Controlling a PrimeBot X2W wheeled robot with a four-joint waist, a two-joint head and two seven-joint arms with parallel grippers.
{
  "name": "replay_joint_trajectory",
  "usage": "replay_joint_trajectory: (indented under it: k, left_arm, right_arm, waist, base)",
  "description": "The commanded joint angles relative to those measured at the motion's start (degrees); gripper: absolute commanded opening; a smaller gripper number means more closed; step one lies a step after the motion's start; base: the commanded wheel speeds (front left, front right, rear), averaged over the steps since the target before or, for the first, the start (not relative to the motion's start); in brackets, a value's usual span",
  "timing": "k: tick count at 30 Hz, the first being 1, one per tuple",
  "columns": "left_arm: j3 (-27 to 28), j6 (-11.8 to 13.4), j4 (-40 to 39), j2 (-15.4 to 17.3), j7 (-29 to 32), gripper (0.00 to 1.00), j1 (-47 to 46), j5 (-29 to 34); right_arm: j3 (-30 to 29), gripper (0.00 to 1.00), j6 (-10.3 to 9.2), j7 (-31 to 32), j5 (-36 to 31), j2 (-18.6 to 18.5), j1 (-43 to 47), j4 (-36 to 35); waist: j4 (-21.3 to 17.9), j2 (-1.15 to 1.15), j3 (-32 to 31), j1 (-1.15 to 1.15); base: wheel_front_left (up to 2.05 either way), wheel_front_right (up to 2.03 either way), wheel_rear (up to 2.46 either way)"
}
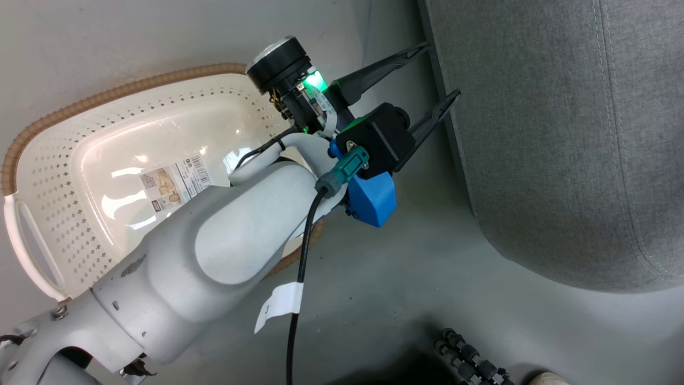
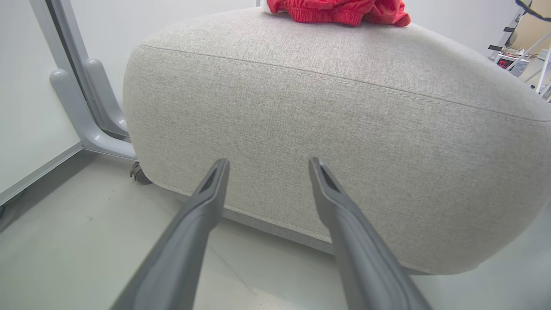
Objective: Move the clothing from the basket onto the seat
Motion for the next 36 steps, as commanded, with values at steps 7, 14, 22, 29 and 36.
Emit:
replay_joint_trajectory:
  k: [7, 14, 22, 29, 36]
  left_arm:
    - [-0.28, 0.64, 0.87, 0.03, -1.47, 1.00, 0.94, -0.63]
    - [0.15, 1.20, 3.76, -1.99, -5.22, 1.00, 4.70, -2.84]
    - [2.88, 2.13, 6.88, -4.28, -7.28, 1.00, 11.68, -6.24]
    - [9.97, 3.43, 3.53, -4.02, -7.33, 1.00, 18.80, -6.27]
    - [20.46, 5.00, -1.54, -3.37, -7.34, 1.00, 26.80, -3.76]
  right_arm:
    - [-1.94, 1.00, 0.01, -0.23, -1.82, 4.78, 0.75, -1.59]
    - [0.32, 1.00, 0.01, -0.22, -1.28, 4.83, 12.11, -9.11]
    - [6.99, 1.00, 0.01, -0.22, 1.14, 3.67, 29.13, -16.50]
    - [12.57, 1.00, 0.01, -0.23, 2.25, 4.30, 35.47, -21.44]
    - [19.78, 1.00, 0.01, -0.22, 3.24, 4.76, 37.63, -24.04]
  waist:
    - [-0.26, 0.00, -3.11, -0.01]
    - [1.03, 0.00, -11.79, -0.01]
    - [3.92, 0.00, -23.16, -0.01]
    - [6.79, 0.00, -31.24, -0.01]
    - [10.67, 0.00, -37.05, -0.01]
  base:
    - [0.00, 0.00, 0.00]
    - [0.00, 0.00, 0.00]
    - [0.00, 0.00, 0.00]
    - [0.00, 0.00, 0.00]
    - [0.00, 0.00, 0.00]
